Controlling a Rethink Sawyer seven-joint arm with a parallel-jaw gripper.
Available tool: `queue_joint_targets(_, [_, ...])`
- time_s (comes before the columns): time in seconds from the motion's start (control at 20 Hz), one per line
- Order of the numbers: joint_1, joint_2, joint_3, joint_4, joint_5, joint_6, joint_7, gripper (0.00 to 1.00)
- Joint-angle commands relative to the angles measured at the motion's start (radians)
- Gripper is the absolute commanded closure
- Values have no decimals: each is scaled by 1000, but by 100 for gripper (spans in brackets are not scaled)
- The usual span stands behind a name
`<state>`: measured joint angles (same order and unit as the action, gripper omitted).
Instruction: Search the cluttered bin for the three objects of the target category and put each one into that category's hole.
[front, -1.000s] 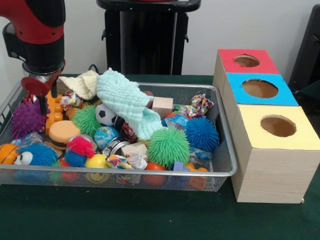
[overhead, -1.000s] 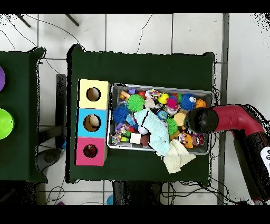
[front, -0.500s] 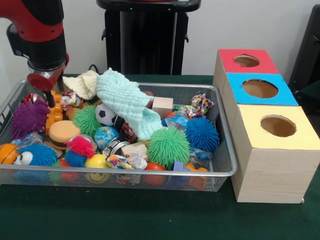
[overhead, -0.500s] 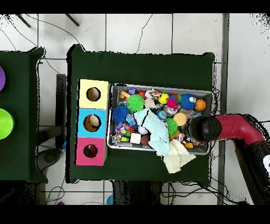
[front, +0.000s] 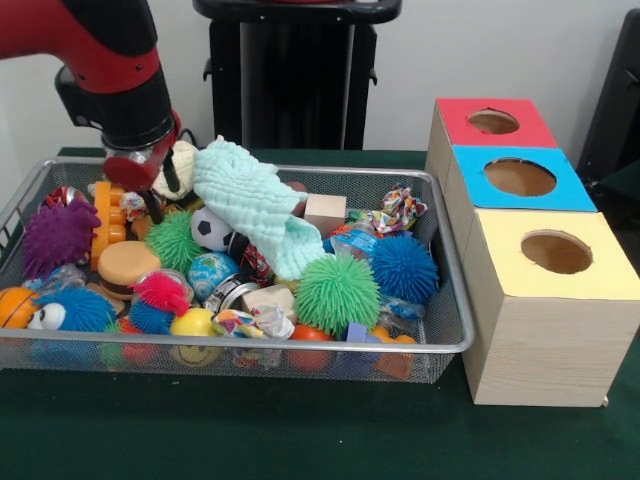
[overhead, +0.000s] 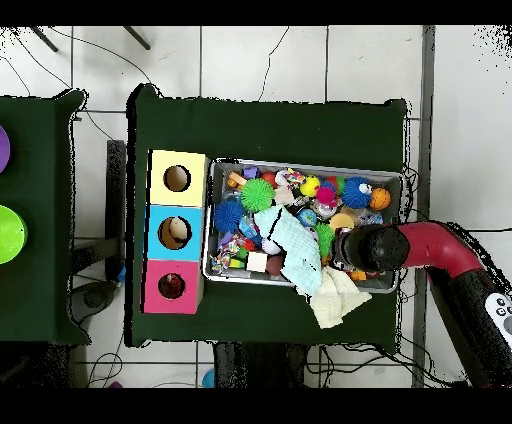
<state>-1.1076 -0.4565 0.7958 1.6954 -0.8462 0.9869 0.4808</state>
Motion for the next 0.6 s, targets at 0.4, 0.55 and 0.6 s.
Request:
queue_joint_targets(0.4, [72,28,-51,-24,-99,-26,-143,0])
queue_joint_targets(0.55, [82,20,-66,-32,-122,-23,-144,0])
queue_joint_targets(0.6, [82,21,-67,-34,-126,-25,-146,0])
